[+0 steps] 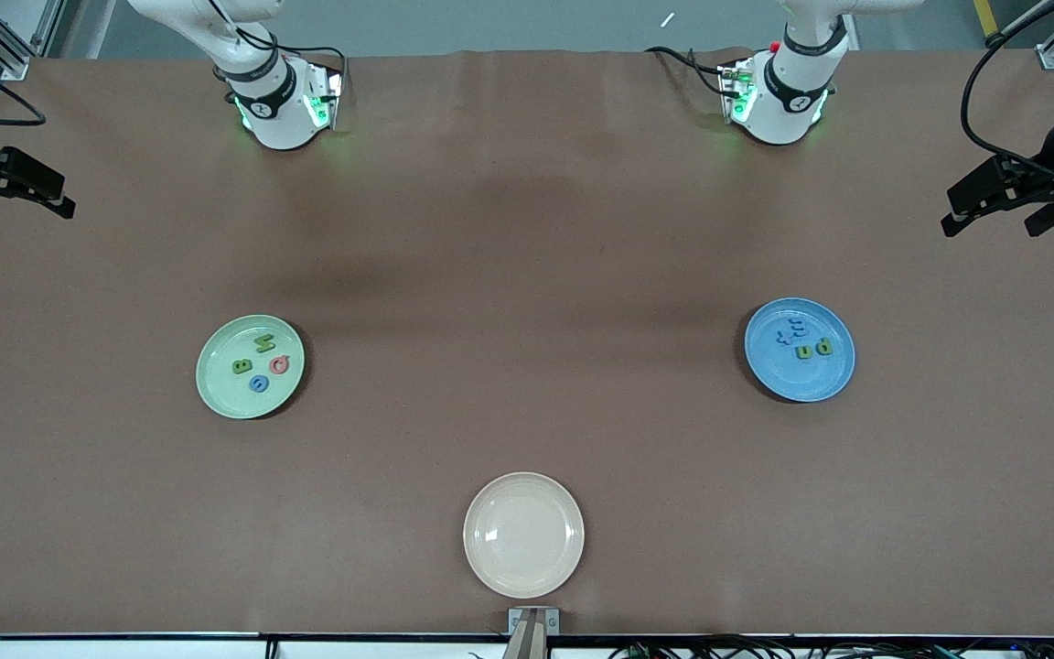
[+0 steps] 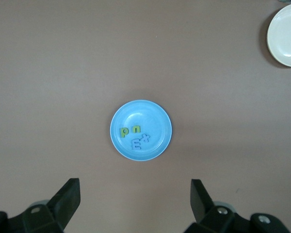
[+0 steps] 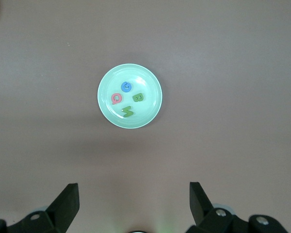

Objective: Sort upper and lower case letters into plates

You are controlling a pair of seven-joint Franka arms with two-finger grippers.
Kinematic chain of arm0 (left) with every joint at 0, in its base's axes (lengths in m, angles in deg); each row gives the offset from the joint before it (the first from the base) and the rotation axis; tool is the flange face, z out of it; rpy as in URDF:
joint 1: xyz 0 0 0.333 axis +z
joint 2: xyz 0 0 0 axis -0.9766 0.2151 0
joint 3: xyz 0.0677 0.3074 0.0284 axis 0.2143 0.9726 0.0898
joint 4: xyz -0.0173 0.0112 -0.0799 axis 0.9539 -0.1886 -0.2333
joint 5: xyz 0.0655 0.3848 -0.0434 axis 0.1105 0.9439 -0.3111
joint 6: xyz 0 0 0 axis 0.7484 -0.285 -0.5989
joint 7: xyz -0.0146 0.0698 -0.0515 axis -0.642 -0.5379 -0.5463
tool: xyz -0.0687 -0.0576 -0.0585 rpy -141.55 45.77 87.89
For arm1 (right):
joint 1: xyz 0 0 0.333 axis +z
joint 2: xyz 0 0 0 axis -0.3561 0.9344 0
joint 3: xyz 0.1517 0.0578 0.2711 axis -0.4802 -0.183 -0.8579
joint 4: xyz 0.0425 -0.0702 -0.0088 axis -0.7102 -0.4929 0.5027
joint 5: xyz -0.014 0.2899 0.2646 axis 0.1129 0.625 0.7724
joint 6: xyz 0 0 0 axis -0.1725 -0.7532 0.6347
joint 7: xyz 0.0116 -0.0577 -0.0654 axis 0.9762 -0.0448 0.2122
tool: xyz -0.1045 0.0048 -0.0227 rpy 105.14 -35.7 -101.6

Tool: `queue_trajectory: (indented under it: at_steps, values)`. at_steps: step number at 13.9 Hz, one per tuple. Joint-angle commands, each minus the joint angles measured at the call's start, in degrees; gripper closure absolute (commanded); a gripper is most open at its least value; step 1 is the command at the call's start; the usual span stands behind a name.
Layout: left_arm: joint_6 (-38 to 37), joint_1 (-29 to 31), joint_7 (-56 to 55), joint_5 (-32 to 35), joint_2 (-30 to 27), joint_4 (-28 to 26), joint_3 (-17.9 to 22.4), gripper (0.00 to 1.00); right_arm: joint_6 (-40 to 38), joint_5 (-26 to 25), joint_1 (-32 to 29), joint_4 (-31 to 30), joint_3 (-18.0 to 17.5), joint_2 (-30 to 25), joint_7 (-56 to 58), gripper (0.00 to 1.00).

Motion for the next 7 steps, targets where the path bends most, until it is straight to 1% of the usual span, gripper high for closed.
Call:
queue_trajectory:
  at_steps: [1,4,7]
  values:
    - [0.04,0.14,0.37,0.19,2.53,3.34,-0.37,0.0,0.38,-1.03,-0.83,-1.53,-0.55,-1.5,0.89,0.0]
    - [1.98,0.13,0.37,0.98,4.2,4.04,-0.45,0.0,0.21,-0.86,-0.83,-1.53,-0.64,-1.58,0.63,0.0]
    - [1.98,0.22,0.19,0.8,4.2,3.95,-0.8,0.0,-0.23,1.24,-1.01,-1.62,-0.55,-1.5,-0.86,0.0]
